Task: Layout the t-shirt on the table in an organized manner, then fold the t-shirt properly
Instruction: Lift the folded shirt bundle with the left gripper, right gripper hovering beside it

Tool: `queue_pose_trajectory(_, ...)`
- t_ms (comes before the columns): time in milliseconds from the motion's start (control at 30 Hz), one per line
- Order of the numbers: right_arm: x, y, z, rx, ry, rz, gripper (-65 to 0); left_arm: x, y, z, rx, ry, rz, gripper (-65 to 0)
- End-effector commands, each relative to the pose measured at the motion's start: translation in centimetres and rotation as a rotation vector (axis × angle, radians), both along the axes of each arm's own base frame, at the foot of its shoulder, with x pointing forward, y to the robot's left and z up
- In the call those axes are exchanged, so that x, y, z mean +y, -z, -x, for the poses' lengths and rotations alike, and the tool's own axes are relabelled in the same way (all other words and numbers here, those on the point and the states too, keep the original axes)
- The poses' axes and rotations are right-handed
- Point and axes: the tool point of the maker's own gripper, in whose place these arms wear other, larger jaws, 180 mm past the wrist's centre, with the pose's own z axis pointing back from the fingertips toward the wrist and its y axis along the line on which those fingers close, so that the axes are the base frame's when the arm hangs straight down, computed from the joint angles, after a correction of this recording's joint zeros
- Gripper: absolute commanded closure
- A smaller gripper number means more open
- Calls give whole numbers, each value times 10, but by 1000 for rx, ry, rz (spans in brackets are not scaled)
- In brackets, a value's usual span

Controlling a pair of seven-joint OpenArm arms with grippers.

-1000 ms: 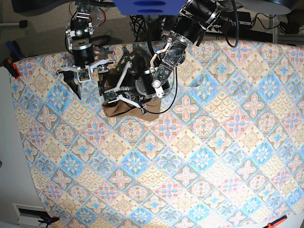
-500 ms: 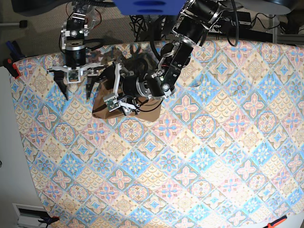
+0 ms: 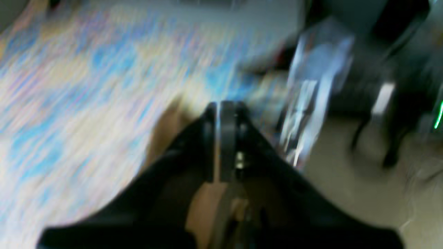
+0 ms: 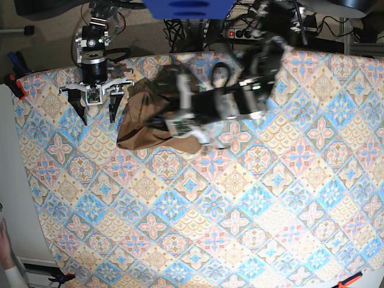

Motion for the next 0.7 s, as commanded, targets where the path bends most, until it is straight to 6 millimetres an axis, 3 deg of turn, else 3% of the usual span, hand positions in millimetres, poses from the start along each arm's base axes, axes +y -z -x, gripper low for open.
queue_pose_trajectory(0, 4, -8, -2, -35, -12, -12, -389, 3, -20, -3, -40, -10, 61, 0)
queue_pose_trajectory(133, 4, -5, -1, -28, -11, -15, -389, 35, 3, -6, 1, -82, -4, 0)
queue_pose_trajectory(300, 4, -6, -2, -31, -11, -13, -389, 45, 34, -10, 93, -121, -36, 0)
queue_pose_trajectory(400, 4, -15, -3, -67, -11, -25, -389, 35, 52, -16, 143, -94, -54, 0)
queue_pose_trajectory(533, 4, -36, -5, -183, -6, -85, -389, 24, 101, -14, 244, -45, -150, 0)
queue_pose_trajectory(667, 1, -44, 3, -231, -5, -92, -389, -5, 121, 0, 280, 25, -163, 0)
